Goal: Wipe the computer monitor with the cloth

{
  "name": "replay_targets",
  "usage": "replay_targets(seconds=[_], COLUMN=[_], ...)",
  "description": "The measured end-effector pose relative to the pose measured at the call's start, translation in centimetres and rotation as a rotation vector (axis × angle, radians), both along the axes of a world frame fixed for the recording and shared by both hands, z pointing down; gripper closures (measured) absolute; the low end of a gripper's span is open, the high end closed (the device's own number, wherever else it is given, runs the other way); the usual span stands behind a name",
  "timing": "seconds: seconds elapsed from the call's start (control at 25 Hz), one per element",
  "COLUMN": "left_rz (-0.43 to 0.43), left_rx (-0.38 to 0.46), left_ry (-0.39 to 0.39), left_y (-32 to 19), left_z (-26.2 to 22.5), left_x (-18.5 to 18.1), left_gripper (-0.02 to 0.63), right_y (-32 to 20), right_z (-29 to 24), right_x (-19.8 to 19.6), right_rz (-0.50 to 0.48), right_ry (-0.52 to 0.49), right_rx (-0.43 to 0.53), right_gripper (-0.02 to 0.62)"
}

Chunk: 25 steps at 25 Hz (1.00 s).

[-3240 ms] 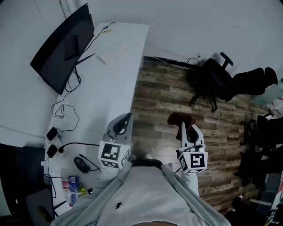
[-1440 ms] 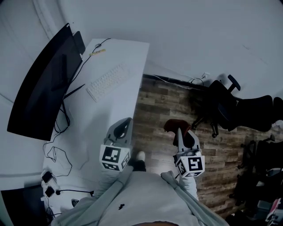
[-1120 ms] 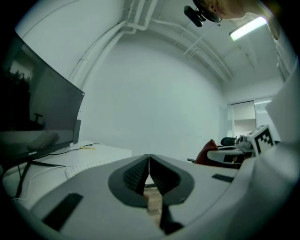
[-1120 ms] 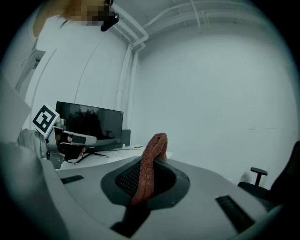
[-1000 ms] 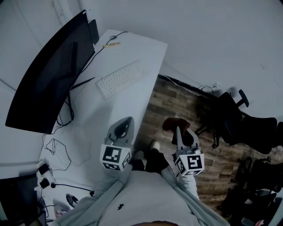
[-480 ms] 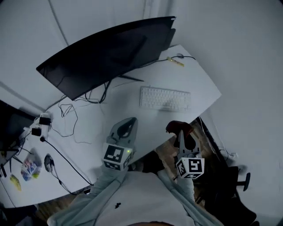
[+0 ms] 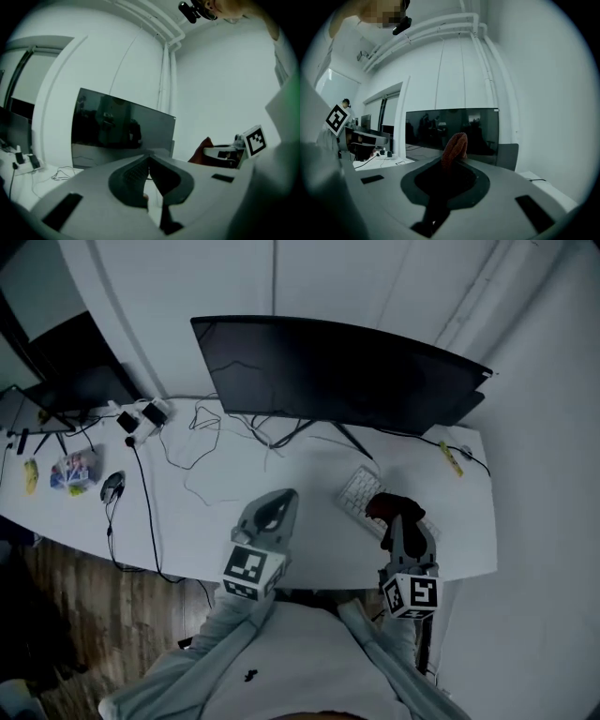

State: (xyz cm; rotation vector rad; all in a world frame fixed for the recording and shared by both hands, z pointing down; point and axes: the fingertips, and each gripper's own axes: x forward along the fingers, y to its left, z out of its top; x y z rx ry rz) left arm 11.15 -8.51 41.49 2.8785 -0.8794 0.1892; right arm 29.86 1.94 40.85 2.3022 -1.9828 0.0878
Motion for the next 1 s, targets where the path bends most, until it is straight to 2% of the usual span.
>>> replay_targets(seconds=[0.24,0.48,0.72,1.0], left_rz=[-0.218,-0.341,-0.368,-0.381], left_rx=[-0.01,-0.006,0.018,0.007], left_ry=[0.023,0.007,0.009,0.012], left_y=[-0.3,-0.9,-2.0,-4.4], left_z=[-0.3,-0.3,-1.0,-1.0], left_x=[-4.5,-9.2,-11.4,-12.9], left_gripper=[0.584,0.584,0.584,0.584], right_y=[-5.0,-8.9,-11.2,-14.0], right_z=[-0.2,-0.1,-1.1,-2.5], right_x=[-2.0,-5.8,-8.9,-11.0], right_rz=[-0.219,-0.344,-0.383,-0.405], right_ry=[0.006,-0.02,-0.031,-0.028], right_rx=[0.018,0.015,0.058,0.082], right_gripper=[0.561,0.561,0.561,0.561])
